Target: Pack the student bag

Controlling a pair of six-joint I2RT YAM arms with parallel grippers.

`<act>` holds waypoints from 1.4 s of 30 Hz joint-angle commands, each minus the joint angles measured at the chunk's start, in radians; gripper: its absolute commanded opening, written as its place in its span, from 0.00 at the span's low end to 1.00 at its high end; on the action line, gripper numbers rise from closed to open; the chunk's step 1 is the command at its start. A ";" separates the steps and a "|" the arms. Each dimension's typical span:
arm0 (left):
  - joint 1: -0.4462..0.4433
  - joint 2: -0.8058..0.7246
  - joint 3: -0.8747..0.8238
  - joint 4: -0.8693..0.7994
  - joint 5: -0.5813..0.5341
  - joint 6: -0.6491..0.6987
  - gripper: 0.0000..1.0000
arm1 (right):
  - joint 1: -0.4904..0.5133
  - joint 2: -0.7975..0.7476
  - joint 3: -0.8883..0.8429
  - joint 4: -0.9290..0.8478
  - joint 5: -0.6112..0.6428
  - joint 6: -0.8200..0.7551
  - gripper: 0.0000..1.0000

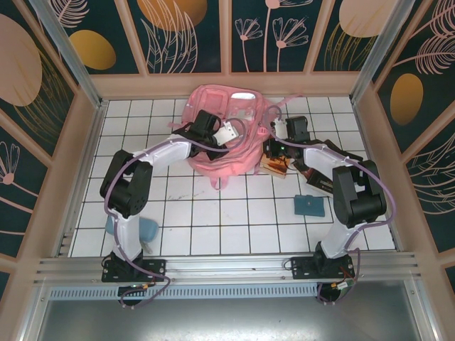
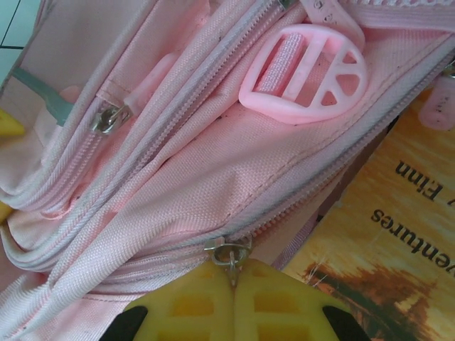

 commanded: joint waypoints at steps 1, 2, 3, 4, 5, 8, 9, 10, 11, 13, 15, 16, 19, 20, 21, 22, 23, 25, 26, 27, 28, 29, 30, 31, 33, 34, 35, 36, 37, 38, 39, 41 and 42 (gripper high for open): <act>0.014 0.037 0.073 0.017 0.047 0.051 0.18 | 0.004 -0.008 0.051 0.048 -0.044 -0.059 0.00; 0.014 0.037 0.079 0.031 0.060 0.035 0.11 | 0.008 -0.012 0.050 0.042 -0.043 -0.072 0.00; 0.014 0.032 0.079 0.054 0.059 0.003 0.05 | 0.014 -0.018 0.045 0.033 -0.040 -0.088 0.00; 0.015 0.028 0.074 0.081 0.047 -0.025 0.01 | 0.021 -0.026 0.039 0.024 -0.036 -0.104 0.00; 0.015 0.020 0.070 0.111 0.022 -0.069 0.00 | 0.035 -0.037 0.028 0.014 -0.027 -0.122 0.00; 0.014 0.006 0.073 0.150 -0.065 -0.195 0.00 | 0.090 -0.062 -0.001 -0.033 0.001 -0.175 0.00; 0.014 -0.003 0.066 0.164 -0.083 -0.233 0.00 | 0.112 -0.068 -0.008 -0.048 0.008 -0.188 0.00; 0.014 -0.013 0.055 0.184 -0.101 -0.273 0.00 | 0.132 -0.071 -0.015 -0.060 0.015 -0.195 0.00; 0.014 -0.022 0.046 0.190 -0.103 -0.301 0.00 | 0.156 -0.072 -0.021 -0.071 0.016 -0.199 0.00; 0.014 -0.036 0.036 0.189 -0.081 -0.332 0.00 | 0.202 -0.076 -0.027 -0.092 0.005 -0.205 0.00; 0.014 -0.048 0.026 0.196 -0.074 -0.363 0.00 | 0.251 -0.090 -0.041 -0.088 -0.007 -0.195 0.00; 0.014 -0.054 0.026 0.197 -0.076 -0.380 0.00 | 0.272 -0.104 -0.054 -0.073 -0.023 -0.185 0.00; 0.014 -0.071 0.023 0.203 -0.069 -0.419 0.00 | 0.318 -0.154 -0.113 0.030 -0.098 -0.114 0.00; 0.014 -0.081 0.013 0.211 -0.063 -0.433 0.00 | 0.320 -0.172 -0.139 0.080 -0.134 -0.071 0.00; 0.014 -0.094 0.002 0.221 -0.056 -0.445 0.00 | 0.321 -0.191 -0.164 0.137 -0.169 -0.024 0.03; 0.014 -0.106 -0.013 0.231 -0.054 -0.450 0.00 | 0.320 -0.206 -0.188 0.180 -0.194 0.012 0.05; 0.014 -0.120 -0.031 0.244 -0.056 -0.454 0.00 | 0.317 -0.233 -0.211 0.219 -0.198 0.053 0.10; 0.014 -0.152 -0.077 0.266 -0.062 -0.454 0.00 | 0.291 -0.281 -0.247 0.262 -0.177 0.141 0.26; 0.014 -0.170 -0.101 0.276 -0.069 -0.454 0.00 | 0.284 -0.310 -0.268 0.278 -0.173 0.195 0.36; 0.014 -0.188 -0.125 0.286 -0.073 -0.457 0.00 | 0.232 -0.342 -0.293 0.296 -0.171 0.245 0.44; 0.014 -0.204 -0.142 0.293 -0.073 -0.460 0.00 | 0.204 -0.370 -0.313 0.308 -0.164 0.296 0.49; 0.014 -0.222 -0.164 0.301 -0.066 -0.463 0.00 | 0.171 -0.402 -0.337 0.319 -0.153 0.354 0.54; 0.014 -0.241 -0.186 0.312 -0.058 -0.466 0.00 | 0.143 -0.430 -0.357 0.333 -0.149 0.410 0.57; 0.014 -0.255 -0.204 0.325 -0.053 -0.471 0.00 | 0.126 -0.451 -0.370 0.342 -0.143 0.456 0.61; 0.014 -0.270 -0.240 0.349 -0.041 -0.486 0.00 | 0.096 -0.465 -0.374 0.345 -0.130 0.563 0.68; 0.014 -0.305 -0.248 0.355 -0.034 -0.493 0.00 | 0.089 -0.457 -0.371 0.355 -0.144 0.601 0.70; 0.014 -0.314 -0.255 0.359 -0.030 -0.502 0.00 | 0.085 -0.440 -0.365 0.363 -0.152 0.649 0.72; 0.014 -0.320 -0.258 0.360 -0.028 -0.510 0.00 | 0.084 -0.421 -0.362 0.377 -0.160 0.695 0.73; 0.014 -0.327 -0.260 0.359 -0.028 -0.519 0.00 | 0.086 -0.394 -0.359 0.396 -0.178 0.742 0.75; 0.014 -0.333 -0.261 0.358 -0.027 -0.524 0.00 | 0.086 -0.365 -0.357 0.418 -0.190 0.784 0.76; 0.014 -0.338 -0.264 0.357 -0.024 -0.528 0.00 | 0.088 -0.342 -0.360 0.452 -0.202 0.817 0.76; 0.015 -0.351 -0.275 0.364 -0.012 -0.527 0.00 | 0.091 -0.295 -0.359 0.522 -0.224 0.872 0.76; 0.014 -0.355 -0.279 0.366 -0.007 -0.526 0.00 | 0.094 -0.275 -0.347 0.530 -0.229 0.882 0.76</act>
